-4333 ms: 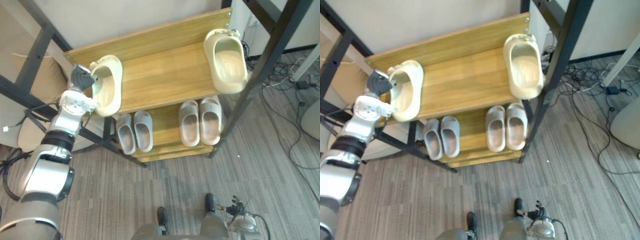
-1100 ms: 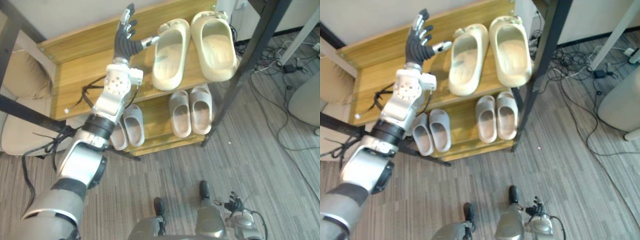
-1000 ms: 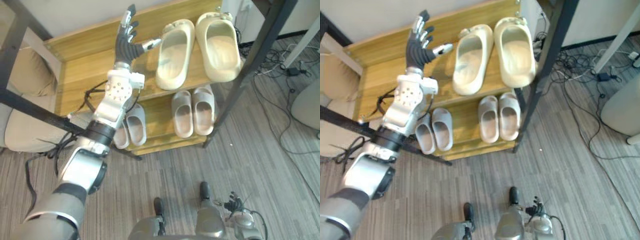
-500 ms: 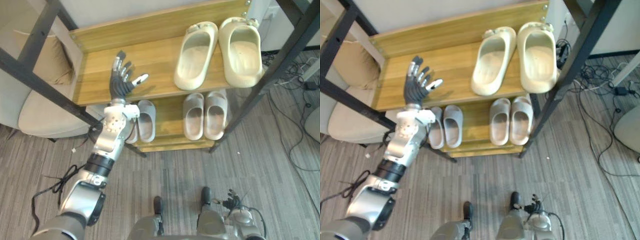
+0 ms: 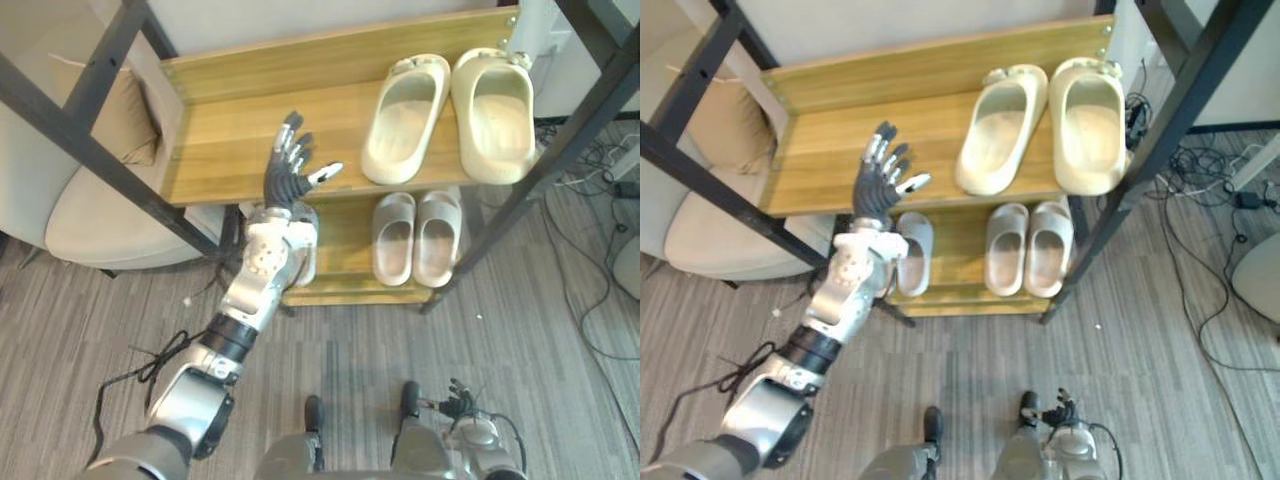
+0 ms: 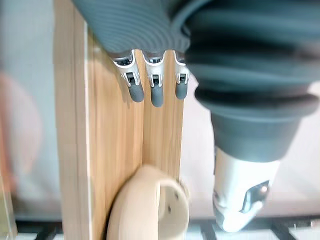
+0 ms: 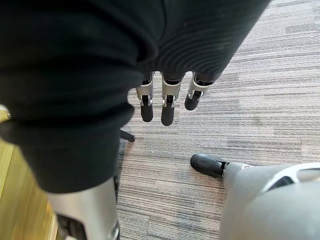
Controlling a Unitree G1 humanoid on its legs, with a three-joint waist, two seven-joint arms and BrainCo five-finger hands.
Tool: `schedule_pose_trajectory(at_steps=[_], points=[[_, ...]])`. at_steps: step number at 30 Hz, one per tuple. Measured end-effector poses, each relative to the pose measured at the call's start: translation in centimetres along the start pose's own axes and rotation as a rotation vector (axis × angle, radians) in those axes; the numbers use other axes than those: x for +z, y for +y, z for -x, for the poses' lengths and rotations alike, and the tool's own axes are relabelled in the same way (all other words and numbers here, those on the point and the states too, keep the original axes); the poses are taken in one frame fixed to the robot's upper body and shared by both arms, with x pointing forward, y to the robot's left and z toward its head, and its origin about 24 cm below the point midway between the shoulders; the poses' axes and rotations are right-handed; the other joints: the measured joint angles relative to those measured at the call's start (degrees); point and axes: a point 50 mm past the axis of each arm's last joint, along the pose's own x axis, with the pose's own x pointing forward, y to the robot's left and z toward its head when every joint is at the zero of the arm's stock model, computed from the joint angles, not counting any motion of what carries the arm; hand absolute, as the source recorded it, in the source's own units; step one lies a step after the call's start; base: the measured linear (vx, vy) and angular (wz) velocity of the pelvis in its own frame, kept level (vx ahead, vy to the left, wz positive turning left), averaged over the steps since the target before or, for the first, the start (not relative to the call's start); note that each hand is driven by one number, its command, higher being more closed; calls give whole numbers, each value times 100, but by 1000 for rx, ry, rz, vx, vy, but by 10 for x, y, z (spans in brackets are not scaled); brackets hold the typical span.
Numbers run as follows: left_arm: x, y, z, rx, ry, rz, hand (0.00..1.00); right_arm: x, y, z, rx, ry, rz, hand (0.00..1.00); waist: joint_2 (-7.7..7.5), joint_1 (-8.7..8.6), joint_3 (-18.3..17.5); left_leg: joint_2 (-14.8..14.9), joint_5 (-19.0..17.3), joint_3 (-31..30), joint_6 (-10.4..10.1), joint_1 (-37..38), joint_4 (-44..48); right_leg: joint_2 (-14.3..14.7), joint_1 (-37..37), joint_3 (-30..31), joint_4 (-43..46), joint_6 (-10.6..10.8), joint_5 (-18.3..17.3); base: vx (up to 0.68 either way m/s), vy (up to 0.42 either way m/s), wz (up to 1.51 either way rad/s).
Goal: Organize the slippers on the shoe rack
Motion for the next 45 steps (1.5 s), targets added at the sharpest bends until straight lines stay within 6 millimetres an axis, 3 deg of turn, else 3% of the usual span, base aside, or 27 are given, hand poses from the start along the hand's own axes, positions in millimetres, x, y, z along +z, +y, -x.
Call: schedule_pose_trajectory(at_steps=[14,32,45], points=[[3,-26,-3,-78,-12,27,0,5,2,-2,1,-2,-2,0,-2,-176,2,1,-2,159,1,84,-103,0,-72,154,-2,23,-16,15,3,-7],[0,-69,5,-167,5,101,0,7,2,-4,-16,1,2,0,-2,-171,2,3,1,161,4,60,-96,-23,-71,156,36,28,-17,0,0,0],[0,-60,1,-145,7,74,0,8,3,-4,-17,-4,4,0,-3,-175,2,-9,5,163,8,90,-96,-16,-50,135,-3,31,-16,0,0,0]])
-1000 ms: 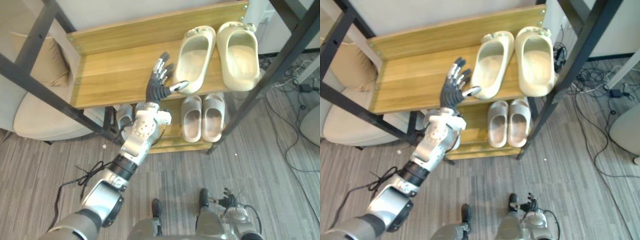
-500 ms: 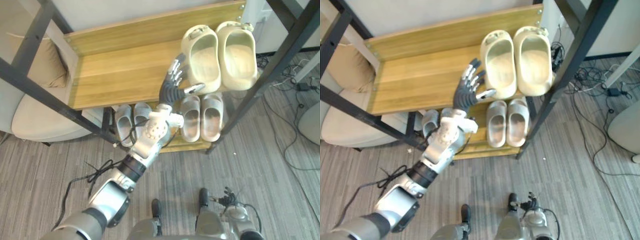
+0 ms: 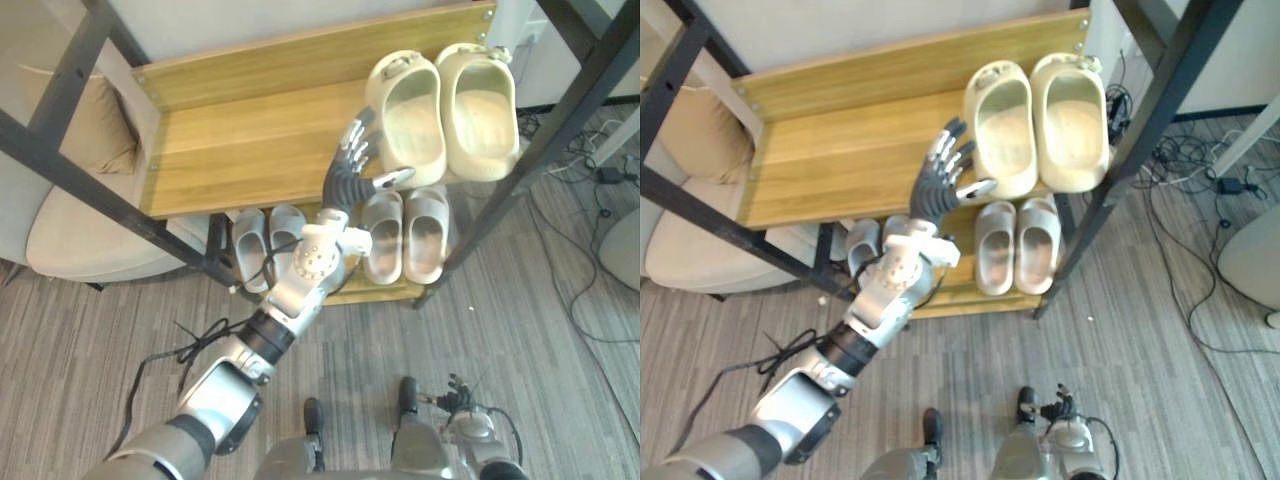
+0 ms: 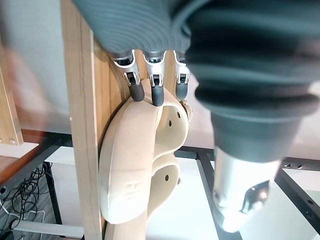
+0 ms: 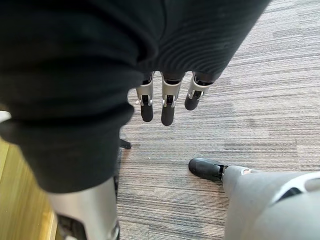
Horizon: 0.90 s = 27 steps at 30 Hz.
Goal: Organize the slippers on the shoe rack
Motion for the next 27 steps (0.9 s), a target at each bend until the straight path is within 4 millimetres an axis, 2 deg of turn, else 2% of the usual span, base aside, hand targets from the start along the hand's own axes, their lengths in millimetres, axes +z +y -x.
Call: schedule_pose_trajectory(at_steps=[6,11,14,19,22,27], points=[[6,-1,-7,-5,-8,-8,0,-2,1,0,11,4,4,0,5,17,-4,5,4,-22,2,-12,7,-6,8,1,41,0,1,0,0,0],[40,-14,-9,-66,-131,78,0,-1,3,1,24,2,16,0,9,85,-54,5,6,-49,1,-29,12,-7,13,-15,42,0,-3,0,0,1],[54,-20,-7,-100,-183,124,0,-3,6,2,42,5,33,0,11,171,-214,0,9,-105,2,-104,49,-10,-7,-53,43,3,-9,-1,0,9],[73,-19,9,-140,-278,182,0,-6,9,2,65,14,54,0,11,365,-385,-1,36,-219,-9,-123,105,-15,89,-195,42,-5,-37,-32,-4,16],[70,-13,21,-137,-276,201,0,-7,11,3,79,12,90,0,8,457,-434,-6,48,-326,-6,-130,107,-19,147,-285,41,-1,-41,-43,-6,17],[53,3,45,-107,-211,217,0,-12,12,4,88,32,110,0,0,588,-536,-3,51,-387,-11,-172,110,-17,152,-353,42,-1,-42,-11,1,8]])
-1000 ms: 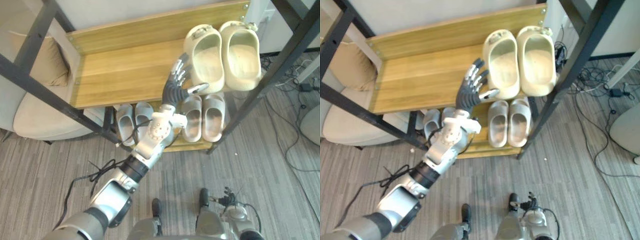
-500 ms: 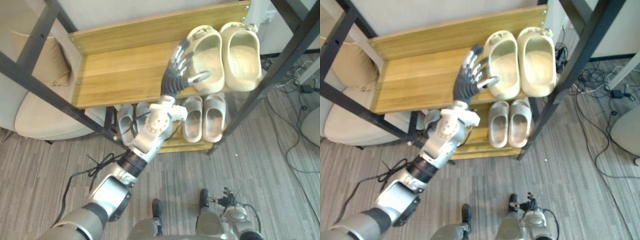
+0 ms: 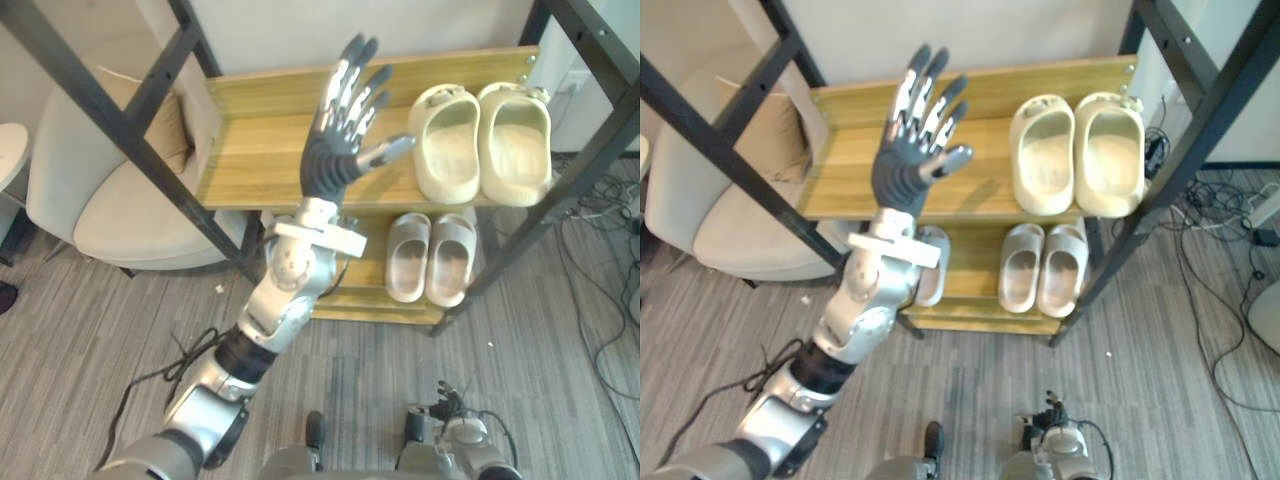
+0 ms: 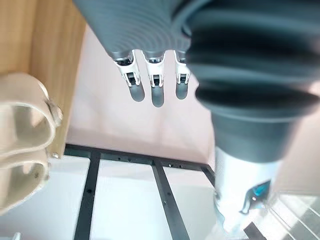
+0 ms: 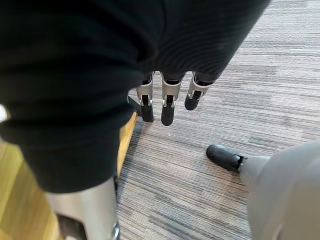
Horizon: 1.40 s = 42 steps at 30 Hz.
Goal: Organize the slippers on the shoe rack
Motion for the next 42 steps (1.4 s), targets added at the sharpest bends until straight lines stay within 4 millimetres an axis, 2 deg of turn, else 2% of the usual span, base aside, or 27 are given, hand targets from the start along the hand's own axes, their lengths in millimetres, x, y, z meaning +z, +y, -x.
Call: schedule_pose_trajectory(at_steps=[3,8,11,15,19,21,26,32,36,42], points=[[-13,12,29,43,90,21,0,-4,2,1,7,12,8,0,-20,43,-103,-6,29,-84,-2,-32,6,-1,15,-87,1,4,-8,20,0,12],[-48,19,86,98,332,72,0,-4,2,1,12,10,25,0,-54,152,-158,-13,29,-139,-2,-4,1,2,72,-181,-1,2,-25,3,1,6],[-68,22,109,119,463,78,0,-3,3,1,17,4,59,0,-58,197,-157,-22,30,-283,-5,18,0,3,163,-287,-6,-10,-51,-27,-7,19],[-98,39,156,212,675,45,0,-8,5,2,25,18,67,0,-93,247,-171,-21,70,-442,-19,-4,-10,11,234,-472,-36,5,-118,-41,-14,22],[-115,58,210,330,880,-15,0,-8,5,2,25,20,67,0,-149,272,-193,-29,79,-557,-27,-22,-11,15,257,-553,-33,12,-148,2,-6,10],[-117,65,228,366,942,-39,0,-11,5,3,26,26,67,0,-184,275,-211,-29,82,-589,-31,-18,-16,17,284,-586,-27,6,-155,25,-3,14],[-119,99,288,535,1148,-170,0,-13,3,3,14,32,72,0,-297,358,-260,-28,80,-578,-29,59,-34,18,348,-569,-21,17,-179,31,1,-1],[-113,125,351,686,1408,-328,0,-13,6,4,19,32,64,0,-460,358,-263,-21,77,-530,-27,99,-58,19,348,-519,-28,20,-182,-1,1,-3],[-104,131,374,776,1481,-384,0,-13,12,5,26,38,29,0,-554,374,-253,-11,11,-397,-28,168,-69,20,345,-416,-39,25,-188,-8,6,-15],[-101,132,384,896,1481,-369,0,-13,14,5,29,40,21,0,-557,381,-255,8,-71,-330,-34,173,-94,30,306,-342,-39,46,-268,7,4,-7]])
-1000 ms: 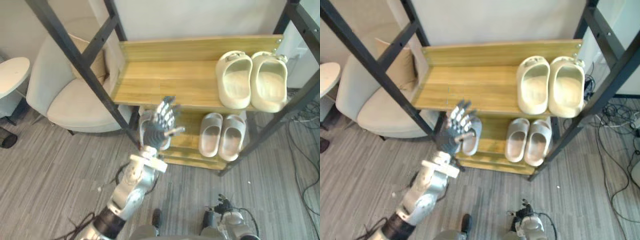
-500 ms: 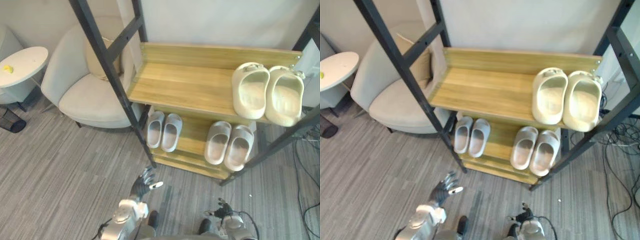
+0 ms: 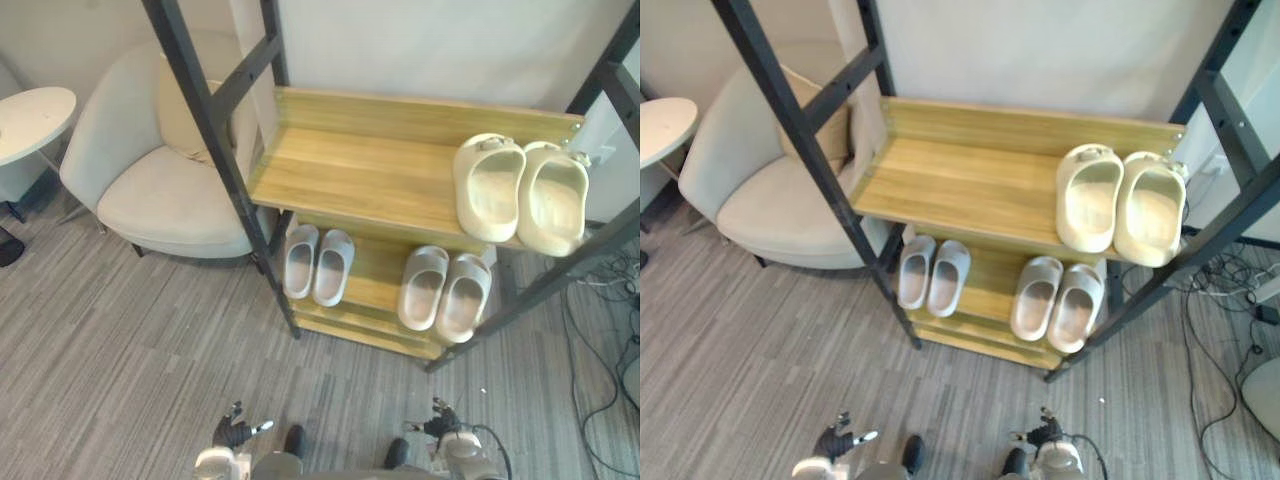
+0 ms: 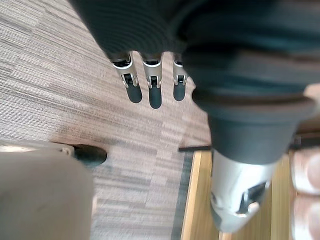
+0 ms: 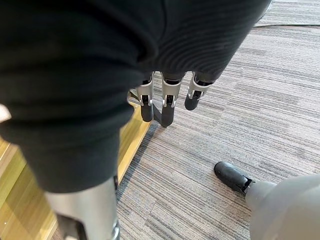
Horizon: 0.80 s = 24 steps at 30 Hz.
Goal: Organize the slippers on the shoe rack
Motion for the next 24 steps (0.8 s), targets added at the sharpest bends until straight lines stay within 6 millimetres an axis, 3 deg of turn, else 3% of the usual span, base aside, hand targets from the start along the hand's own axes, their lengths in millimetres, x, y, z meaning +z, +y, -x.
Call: schedule_pose_trajectory(at_steps=[4,6,8,9,10,11,12,13,15,16,18,19,24], points=[[-12,10,1,74,53,61,0,0,0,0,-5,1,-8,0,-43,43,-22,26,-47,99,1,-3,15,28,-81,134,40,29,-26,81,0,-17],[-14,12,2,88,61,84,0,1,0,0,-6,4,-21,0,-60,112,-17,33,-228,165,45,-32,197,-13,-212,191,366,26,-233,103,18,-20],[-17,14,3,106,68,111,0,0,7,1,5,11,-43,0,-165,230,29,-73,-585,216,65,-19,622,-395,-789,476,2132,73,-1048,88,20,-16],[-16,15,3,109,67,113,0,1,9,1,9,9,-44,0,-199,240,50,-108,-650,201,63,-15,713,-493,-946,590,2574,66,-1181,70,-20,24],[-15,15,3,109,63,112,0,3,14,2,24,1,-43,0,-235,250,68,-208,-782,59,79,-27,953,-623,-1418,1115,3755,30,-1269,128,-67,62],[-12,15,2,108,52,112,0,2,20,4,40,-2,-36,0,-252,228,62,-235,-818,-171,81,-8,1090,-574,-1753,1722,4462,14,-1309,171,-102,88],[-10,15,1,112,44,114,0,2,23,5,51,-1,-35,0,-251,219,60,-246,-835,-316,67,-53,1139,-459,-1835,2084,4602,61,-1511,199,-239,126],[-2,14,-1,124,19,132,0,4,28,5,64,-7,-37,0,-315,220,30,-271,-859,-586,26,-205,1232,-124,-1878,2740,4462,36,-1790,143,-237,125],[7,5,-5,111,2,163,0,11,28,4,63,-24,-42,0,-425,227,81,-410,-921,-1093,-105,-413,1420,171,-1648,3435,3714,33,-2034,86,-274,137],[9,0,-5,102,1,170,0,14,25,3,54,-30,-39,0,-399,216,105,-460,-929,-1276,-159,-444,1452,171,-1402,3491,3453,104,-2167,48,-266,126],[16,-21,-6,54,-10,186,0,21,11,-2,14,-49,-33,0,-25,243,181,-307,-711,-1857,-340,-628,1361,197,-1153,2780,3092,15,-2168,-4,-257,133],[17,-25,-6,47,-12,194,0,22,7,-3,6,-53,-28,0,55,253,183,-268,-593,-1961,-383,-612,1241,198,-1089,2595,3081,7,-2164,-16,-163,116],[19,-28,-6,44,-24,208,0,38,11,-5,12,-89,-25,0,187,319,164,-274,293,-2057,-359,-934,877,153,-829,1678,2713,-167,-2061,-31,-102,100]])
